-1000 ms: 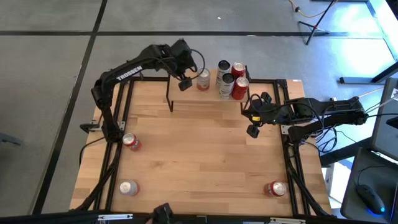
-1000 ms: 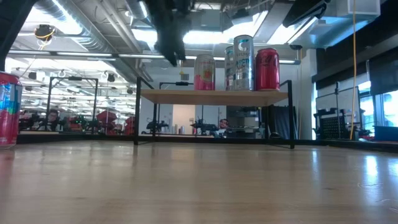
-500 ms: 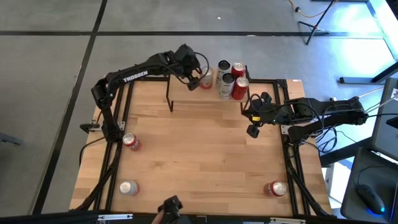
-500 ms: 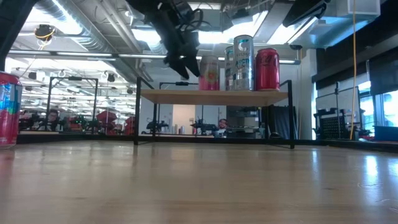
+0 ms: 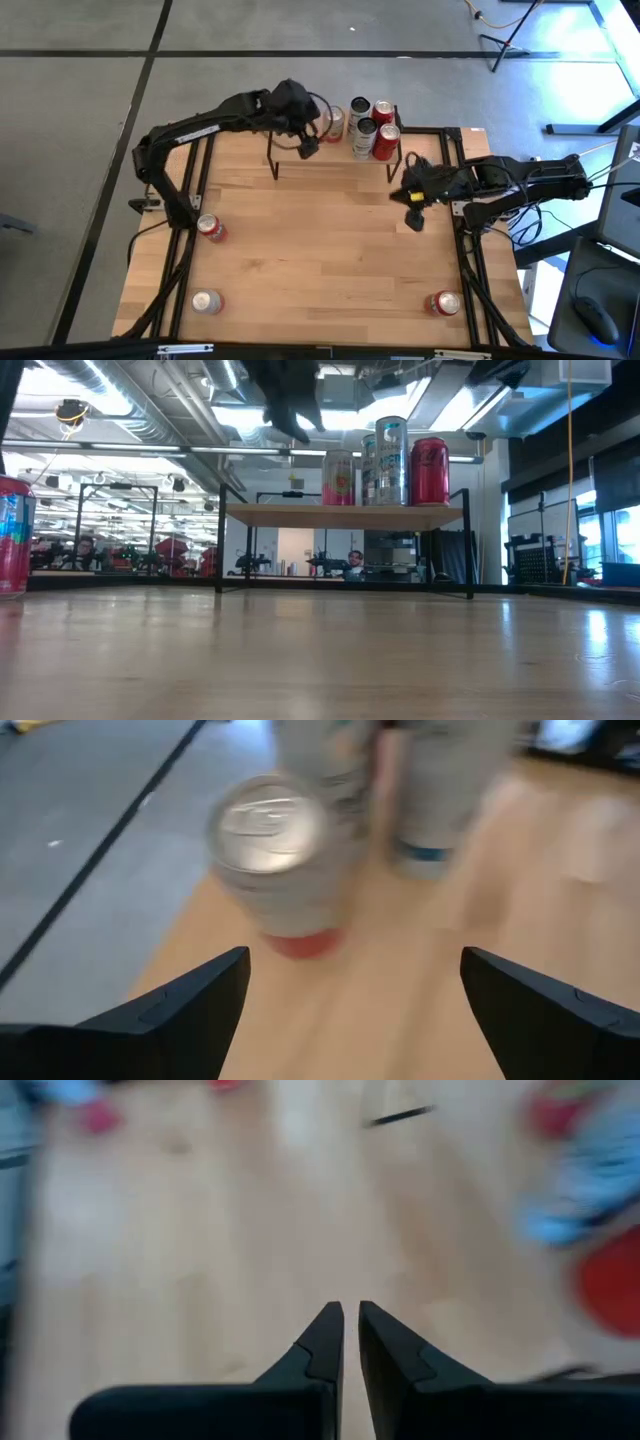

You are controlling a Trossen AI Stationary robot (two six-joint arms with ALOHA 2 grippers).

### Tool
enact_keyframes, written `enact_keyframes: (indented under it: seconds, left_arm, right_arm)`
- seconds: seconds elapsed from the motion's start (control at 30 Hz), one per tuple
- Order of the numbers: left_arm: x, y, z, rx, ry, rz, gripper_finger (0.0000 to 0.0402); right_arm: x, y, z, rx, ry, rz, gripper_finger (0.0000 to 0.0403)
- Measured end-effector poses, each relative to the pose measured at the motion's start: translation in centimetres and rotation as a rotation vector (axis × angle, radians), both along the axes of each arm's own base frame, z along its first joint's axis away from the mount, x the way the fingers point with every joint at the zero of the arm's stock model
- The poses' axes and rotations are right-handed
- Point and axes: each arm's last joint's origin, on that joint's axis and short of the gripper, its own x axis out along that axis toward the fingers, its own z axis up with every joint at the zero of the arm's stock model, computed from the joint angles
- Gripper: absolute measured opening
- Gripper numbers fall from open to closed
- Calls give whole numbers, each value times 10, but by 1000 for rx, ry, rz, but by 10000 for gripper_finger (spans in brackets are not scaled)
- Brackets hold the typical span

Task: Place canned beverage on shelf
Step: Put the pink and white soda can aligned with the other pink and white soda can on the shelf

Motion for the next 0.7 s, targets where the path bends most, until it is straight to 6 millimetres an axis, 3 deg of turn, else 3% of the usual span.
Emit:
enact_keyframes:
  seconds: [0.27,0.4,0.5,0.7]
  left_arm:
    - [-3,-99,22,-84,-35,-169,354]
    - [-9,-150,14,-167,0,-228,354]
    - [-24,-184,2,-235,46,-188,354]
    - [-53,-234,-10,-483,97,-139,354]
  right_arm:
    - [-5,24,0,71,7,136,28]
    - [-2,28,-3,66,23,149,28]
    - [1,29,-4,63,29,147,28]
    - [10,31,-11,32,57,124,28]
